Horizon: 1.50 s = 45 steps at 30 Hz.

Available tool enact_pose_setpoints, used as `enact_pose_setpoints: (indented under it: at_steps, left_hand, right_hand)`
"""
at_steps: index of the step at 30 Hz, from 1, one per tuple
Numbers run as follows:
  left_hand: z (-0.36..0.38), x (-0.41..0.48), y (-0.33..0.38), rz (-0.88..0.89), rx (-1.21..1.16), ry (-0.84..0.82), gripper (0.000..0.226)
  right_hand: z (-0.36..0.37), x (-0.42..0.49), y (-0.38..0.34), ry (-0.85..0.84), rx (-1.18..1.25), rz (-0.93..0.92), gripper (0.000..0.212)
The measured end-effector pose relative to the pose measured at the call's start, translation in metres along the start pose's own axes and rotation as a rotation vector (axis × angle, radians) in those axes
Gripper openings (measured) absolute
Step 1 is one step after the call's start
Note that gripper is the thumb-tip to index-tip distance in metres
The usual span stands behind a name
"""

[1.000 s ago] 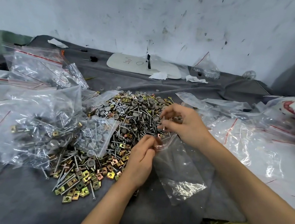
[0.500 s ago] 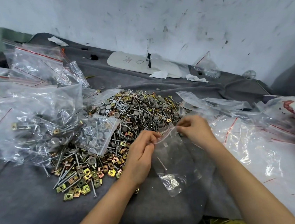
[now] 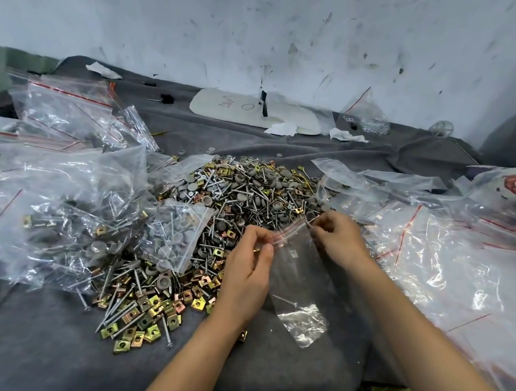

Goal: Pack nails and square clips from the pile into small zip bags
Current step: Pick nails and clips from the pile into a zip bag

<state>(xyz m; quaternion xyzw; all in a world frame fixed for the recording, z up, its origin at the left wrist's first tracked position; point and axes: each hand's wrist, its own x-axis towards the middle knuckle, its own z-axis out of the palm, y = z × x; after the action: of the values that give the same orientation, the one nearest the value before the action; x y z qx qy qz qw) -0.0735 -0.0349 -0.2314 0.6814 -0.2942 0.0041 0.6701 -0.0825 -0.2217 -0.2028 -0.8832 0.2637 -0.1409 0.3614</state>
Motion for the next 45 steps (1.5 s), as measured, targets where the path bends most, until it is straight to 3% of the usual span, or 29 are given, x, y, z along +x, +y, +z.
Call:
enact_pose_setpoints:
  at_steps: [3,6,8,12,15,17,22,28,31,38,41,45]
  left_hand:
    - [0.001,0.0,0.0,0.021,0.024,-0.039,0.012]
    - [0.002,0.0,0.001,0.043,0.052,-0.063,0.015]
    - [0.002,0.0,0.001,0.049,0.06,-0.067,0.015]
    - [0.001,0.0,0.0,0.122,0.099,-0.053,0.017]
    - [0.0,0.0,-0.002,0.172,0.106,-0.027,0.013]
    - [0.0,0.0,-0.002,0.17,0.093,-0.011,0.016]
    - [0.001,0.0,-0.003,0.124,0.049,0.032,0.017]
    - [0.001,0.001,-0.004,0.065,0.03,0.056,0.014]
    - [0.001,0.001,-0.004,0.013,0.024,0.087,0.013]
    - [0.001,0.003,-0.003,-0.038,-0.017,0.131,0.012]
    - [0.001,0.004,-0.005,-0.043,-0.014,0.154,0.012]
    - [0.0,0.003,-0.005,-0.047,-0.032,0.179,0.012]
  right_hand:
    - [-0.023,-0.011,-0.019,0.017,0.286,-0.076,0.016]
    - [-0.041,-0.022,-0.047,-0.008,0.418,-0.242,0.018]
    - [-0.046,-0.03,-0.064,-0.072,0.358,-0.36,0.018]
    - [-0.042,-0.036,-0.081,-0.181,-0.02,-0.481,0.006]
    - [-0.037,-0.035,-0.08,-0.285,-0.245,-0.46,0.012]
    - [-0.035,-0.033,-0.074,-0.308,-0.255,-0.44,0.02]
    - [-0.033,-0.019,-0.057,-0.009,0.069,-0.247,0.015]
    - [-0.008,-0.005,-0.02,-0.131,-0.141,-0.035,0.014]
    - [0.009,-0.005,-0.011,-0.107,-0.191,0.007,0.014]
    - [0.026,-0.005,-0.013,-0.015,-0.196,0.036,0.013]
    - [0.036,-0.007,-0.018,0.085,-0.117,-0.071,0.013]
    - [0.044,-0.006,-0.026,0.084,-0.267,-0.164,0.022]
